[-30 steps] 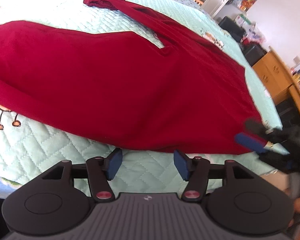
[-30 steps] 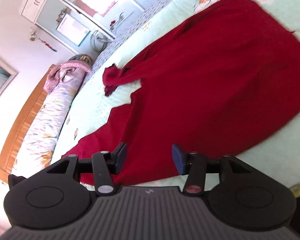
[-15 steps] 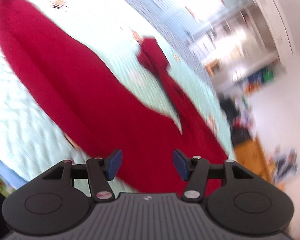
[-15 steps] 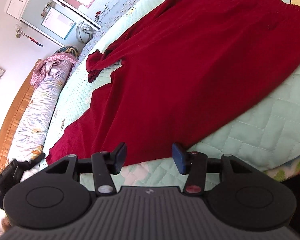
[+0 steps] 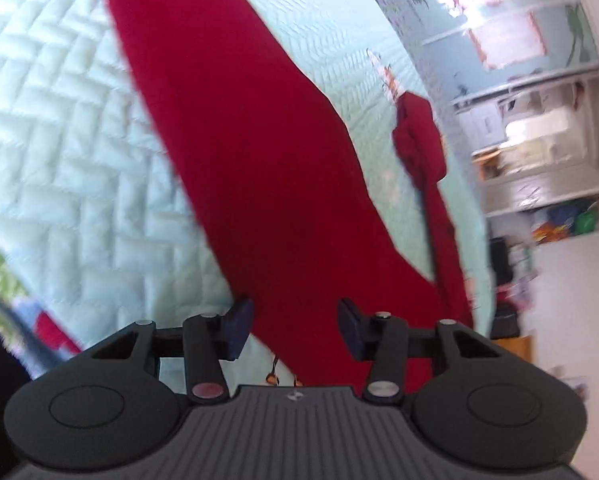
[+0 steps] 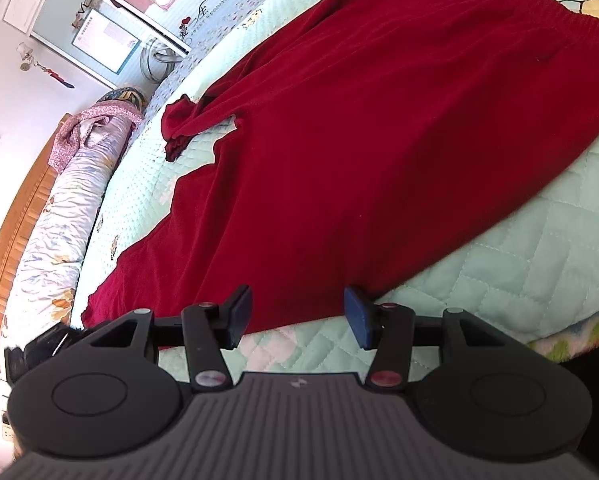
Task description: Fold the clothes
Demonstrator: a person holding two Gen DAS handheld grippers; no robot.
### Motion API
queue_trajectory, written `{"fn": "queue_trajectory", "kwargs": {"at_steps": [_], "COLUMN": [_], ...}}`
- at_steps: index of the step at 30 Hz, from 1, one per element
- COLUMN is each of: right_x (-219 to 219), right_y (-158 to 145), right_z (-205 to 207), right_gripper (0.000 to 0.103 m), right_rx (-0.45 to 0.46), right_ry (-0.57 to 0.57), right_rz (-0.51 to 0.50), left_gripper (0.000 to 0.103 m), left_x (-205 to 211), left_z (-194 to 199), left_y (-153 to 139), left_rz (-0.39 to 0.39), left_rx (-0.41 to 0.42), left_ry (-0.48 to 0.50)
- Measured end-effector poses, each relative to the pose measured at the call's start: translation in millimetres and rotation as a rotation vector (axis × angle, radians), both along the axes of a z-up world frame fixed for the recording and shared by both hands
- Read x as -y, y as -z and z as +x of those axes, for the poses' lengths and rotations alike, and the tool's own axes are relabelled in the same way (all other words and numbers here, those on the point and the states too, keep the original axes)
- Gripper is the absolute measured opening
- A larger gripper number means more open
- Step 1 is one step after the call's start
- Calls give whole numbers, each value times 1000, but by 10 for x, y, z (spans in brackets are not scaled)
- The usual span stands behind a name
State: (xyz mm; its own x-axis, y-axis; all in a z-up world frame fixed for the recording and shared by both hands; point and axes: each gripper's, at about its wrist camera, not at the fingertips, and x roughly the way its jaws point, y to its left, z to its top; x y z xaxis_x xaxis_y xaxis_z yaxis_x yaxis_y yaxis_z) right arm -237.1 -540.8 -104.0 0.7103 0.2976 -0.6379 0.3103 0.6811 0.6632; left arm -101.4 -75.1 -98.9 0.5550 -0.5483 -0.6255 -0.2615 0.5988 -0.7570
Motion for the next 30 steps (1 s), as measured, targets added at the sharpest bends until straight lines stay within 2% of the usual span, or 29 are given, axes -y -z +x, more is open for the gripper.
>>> {"fn": "queue_trajectory", "kwargs": {"at_steps": [4, 6, 8, 10, 11, 12, 14, 18, 20, 22, 25, 27, 30], "right_x": [-44, -81, -127, -165, -168, -165, -161, -165, -185, -213, -249, -257, -254], "right_y": [-16, -25, -38, -52, -55, -57, -63, -84, -101, -105, -106, -109, -115], "right_z": [63, 83, 99, 112, 116, 119, 128, 167, 201, 213, 212, 220, 245], "right_gripper": [58, 66, 70, 71, 71, 71, 71, 73, 76, 78, 80, 80, 81], "right_rx": [-9, -6, -5, -7, -9, -12, -18, -43, -56, -59, -58, -62, -74], "right_ry": [-4, -10, -15, -20, -20, -19, -16, -12, -13, -10, -6, -3, 0], "right_rz": [-17, -27, -44, -62, -64, -63, -61, -61, -67, -73, -86, -89, -84], "left_gripper": [56, 58, 63, 65, 62, 54, 52, 56, 58, 62, 61, 48, 49], "left_x": [5, 72, 139, 149, 124, 78, -18, -229, -423, -653, -998, -1133, -1193], "left_z": [2, 93, 197, 247, 242, 210, 142, 172, 231, 263, 257, 218, 91], "left_y": [-188, -214, -219, -99, -5, 61, 105, -51, -130, -182, -95, 1, -51], "left_rz": [-45, -56, -57, -18, -11, -35, -91, -119, -143, -134, -57, -89, -90], "left_rx": [90, 115, 133, 57, 11, -1, 12, 76, 133, 157, 79, 36, 55], "left_ry": [-1, 16, 33, 6, -15, -33, -52, -74, -119, -188, -311, -362, -379]}}
